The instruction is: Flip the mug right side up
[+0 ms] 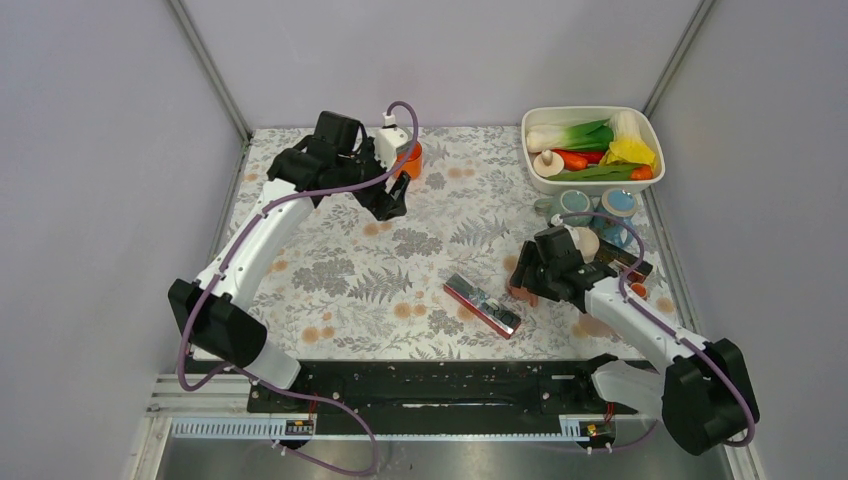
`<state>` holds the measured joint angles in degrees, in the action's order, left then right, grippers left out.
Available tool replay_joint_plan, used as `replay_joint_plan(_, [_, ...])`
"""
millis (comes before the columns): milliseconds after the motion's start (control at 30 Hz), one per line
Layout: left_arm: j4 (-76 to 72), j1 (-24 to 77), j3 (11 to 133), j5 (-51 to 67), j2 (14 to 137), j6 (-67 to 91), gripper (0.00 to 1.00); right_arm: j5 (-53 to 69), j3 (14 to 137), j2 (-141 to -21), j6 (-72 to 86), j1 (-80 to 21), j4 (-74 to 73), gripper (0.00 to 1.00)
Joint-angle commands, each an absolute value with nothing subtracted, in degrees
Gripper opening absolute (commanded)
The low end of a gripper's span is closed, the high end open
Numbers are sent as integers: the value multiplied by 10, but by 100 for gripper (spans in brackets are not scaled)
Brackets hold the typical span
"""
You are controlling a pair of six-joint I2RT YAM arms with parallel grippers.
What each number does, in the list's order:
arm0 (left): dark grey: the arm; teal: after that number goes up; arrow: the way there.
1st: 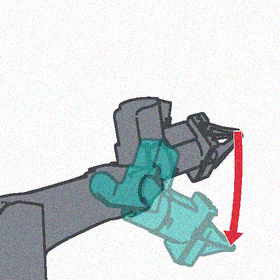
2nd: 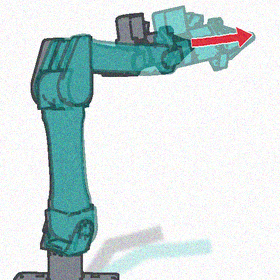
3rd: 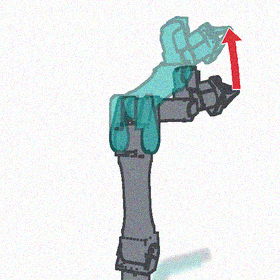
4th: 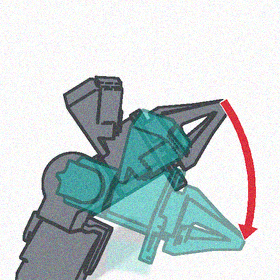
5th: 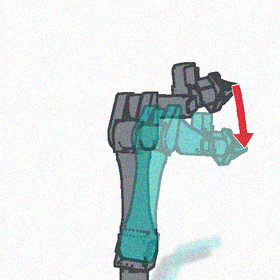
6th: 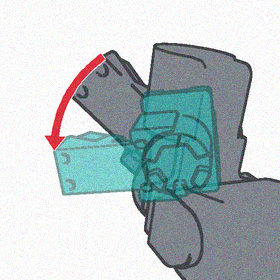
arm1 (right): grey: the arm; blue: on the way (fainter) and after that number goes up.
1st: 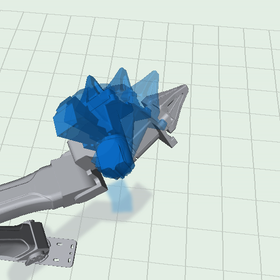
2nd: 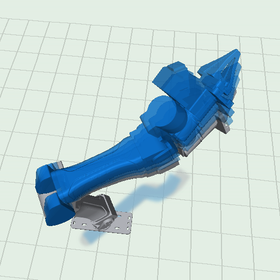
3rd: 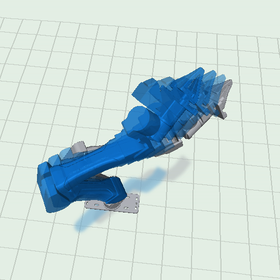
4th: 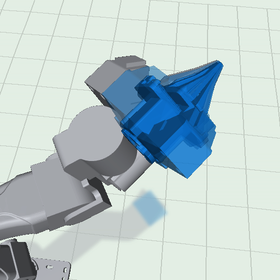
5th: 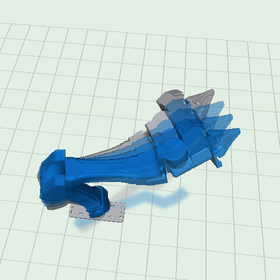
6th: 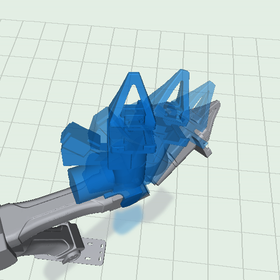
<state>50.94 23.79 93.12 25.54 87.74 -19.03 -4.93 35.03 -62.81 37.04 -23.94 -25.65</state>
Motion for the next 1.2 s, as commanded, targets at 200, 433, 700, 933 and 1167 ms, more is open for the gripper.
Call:
replay_joint_plan(200, [490,237,933,265,867,-187,79,-45,386,-701,319,-240,-289,86])
replay_joint_plan(433, [490,237,930,258,861,-194,79,-62,368,-626,307,-241,-361,78])
replay_joint_plan(700, [490,237,937,261,863,-191,79,-73,378,-682,277,-241,-320,61])
replay_joint_plan(933, [490,237,931,262,849,-185,79,-60,401,-713,249,-241,-311,16])
replay_joint_plan(1167, [490,237,926,285,848,-171,79,-68,406,-654,236,-241,-321,0])
